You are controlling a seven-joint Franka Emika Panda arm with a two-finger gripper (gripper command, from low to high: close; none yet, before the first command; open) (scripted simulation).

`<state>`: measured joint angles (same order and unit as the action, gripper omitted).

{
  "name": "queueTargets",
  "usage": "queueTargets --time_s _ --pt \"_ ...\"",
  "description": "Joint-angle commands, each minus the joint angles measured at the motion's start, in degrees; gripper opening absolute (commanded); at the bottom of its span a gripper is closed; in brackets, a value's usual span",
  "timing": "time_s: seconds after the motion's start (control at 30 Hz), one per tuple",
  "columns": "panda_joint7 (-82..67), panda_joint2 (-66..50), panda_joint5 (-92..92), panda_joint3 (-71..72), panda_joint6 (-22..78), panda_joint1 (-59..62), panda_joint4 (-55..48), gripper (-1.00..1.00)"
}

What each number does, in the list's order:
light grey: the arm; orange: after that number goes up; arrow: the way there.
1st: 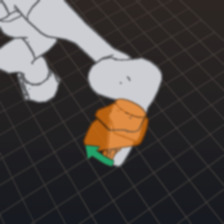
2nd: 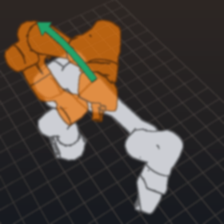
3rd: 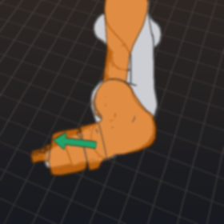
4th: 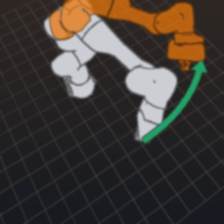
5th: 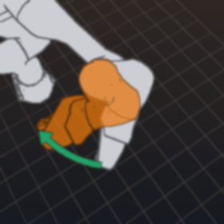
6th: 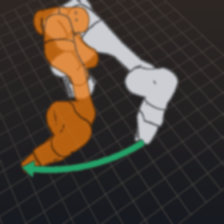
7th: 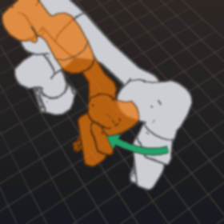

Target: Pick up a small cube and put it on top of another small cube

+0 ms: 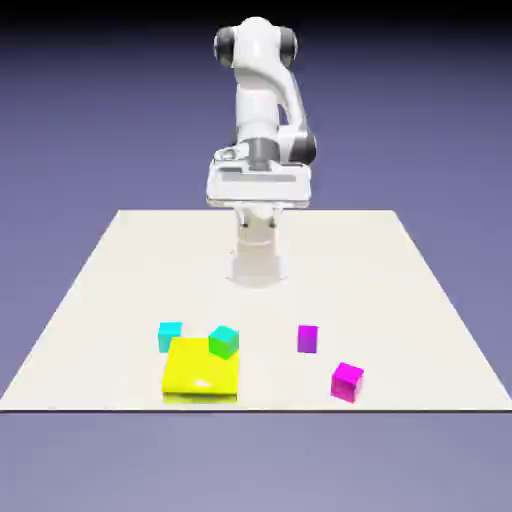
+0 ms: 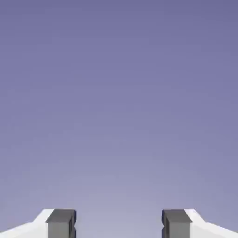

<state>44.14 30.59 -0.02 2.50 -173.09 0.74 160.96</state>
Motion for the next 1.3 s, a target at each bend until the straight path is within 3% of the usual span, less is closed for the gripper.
queueTargets --time_s 0.0,0.63,1.07,1.1,1.27 --pt "1.39 -1.71 -0.01 2.08 0.76 1.18 -0.03 0.0" --pt "27.0 -33.19 -0.26 40.27 14.73 22.92 -0.67 0.0" --pt "46.67 -49.29 26.94 16.84 3.48 5.99 -3.87 0.0" --pt "46.67 -49.29 26.94 16.84 3.48 5.99 -3.87 -1.0" --pt "39.71 -43.59 17.31 25.13 7.47 11.99 -2.73 -1.0"
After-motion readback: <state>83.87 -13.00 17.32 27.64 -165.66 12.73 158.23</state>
